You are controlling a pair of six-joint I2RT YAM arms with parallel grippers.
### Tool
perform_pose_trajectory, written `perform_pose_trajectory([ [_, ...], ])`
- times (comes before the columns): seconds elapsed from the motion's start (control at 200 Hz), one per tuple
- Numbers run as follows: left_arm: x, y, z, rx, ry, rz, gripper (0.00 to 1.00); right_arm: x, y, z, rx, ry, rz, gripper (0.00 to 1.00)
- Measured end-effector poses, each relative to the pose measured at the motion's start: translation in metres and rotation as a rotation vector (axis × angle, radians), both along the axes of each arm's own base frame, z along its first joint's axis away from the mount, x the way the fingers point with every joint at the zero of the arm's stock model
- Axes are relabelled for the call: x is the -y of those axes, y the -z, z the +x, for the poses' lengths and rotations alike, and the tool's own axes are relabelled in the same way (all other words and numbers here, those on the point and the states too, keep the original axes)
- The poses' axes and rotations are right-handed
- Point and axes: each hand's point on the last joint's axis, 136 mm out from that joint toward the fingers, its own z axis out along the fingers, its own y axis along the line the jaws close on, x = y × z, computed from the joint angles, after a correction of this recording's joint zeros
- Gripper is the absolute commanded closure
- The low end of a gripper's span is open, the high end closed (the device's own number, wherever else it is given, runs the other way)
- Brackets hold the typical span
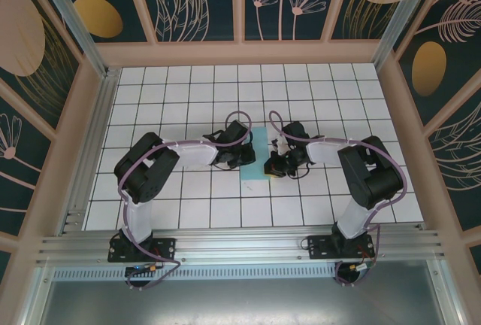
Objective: Fold a paper plane with a square sheet of paper (pick it up from the middle)
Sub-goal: Fold the triangle a second time at the center of the table.
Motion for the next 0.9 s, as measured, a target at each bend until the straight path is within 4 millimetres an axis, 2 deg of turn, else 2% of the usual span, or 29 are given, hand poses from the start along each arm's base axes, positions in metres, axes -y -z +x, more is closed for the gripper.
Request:
perform_pose_trajectory([
  [0.2,-0.007,0.000,0.008,-0.002,-0.022,-0.005,0.87,-0.001,0.000,0.001,0.005,-0.001,-0.001,0.93],
  [0.515,-0.008,0.000,0.007,-0.001,-0.012,-0.066,0.89,-0.003,-0.008,0.001,0.030,-0.008,-0.001,0.92],
  [0.741,-0.008,0.000,0.007,-0.001,-0.007,-0.070,0.89,-0.030,-0.044,0.031,0.131,-0.037,0.042,0.92],
  [0.816,-0.008,0.000,0.007,-0.002,-0.007,-0.070,0.89,-0.038,-0.043,0.038,0.140,-0.044,0.036,0.94],
  [0.901,-0.008,0.000,0.007,-0.001,-0.007,-0.070,0.89,-0.039,-0.030,0.039,0.112,-0.046,0.014,0.94],
])
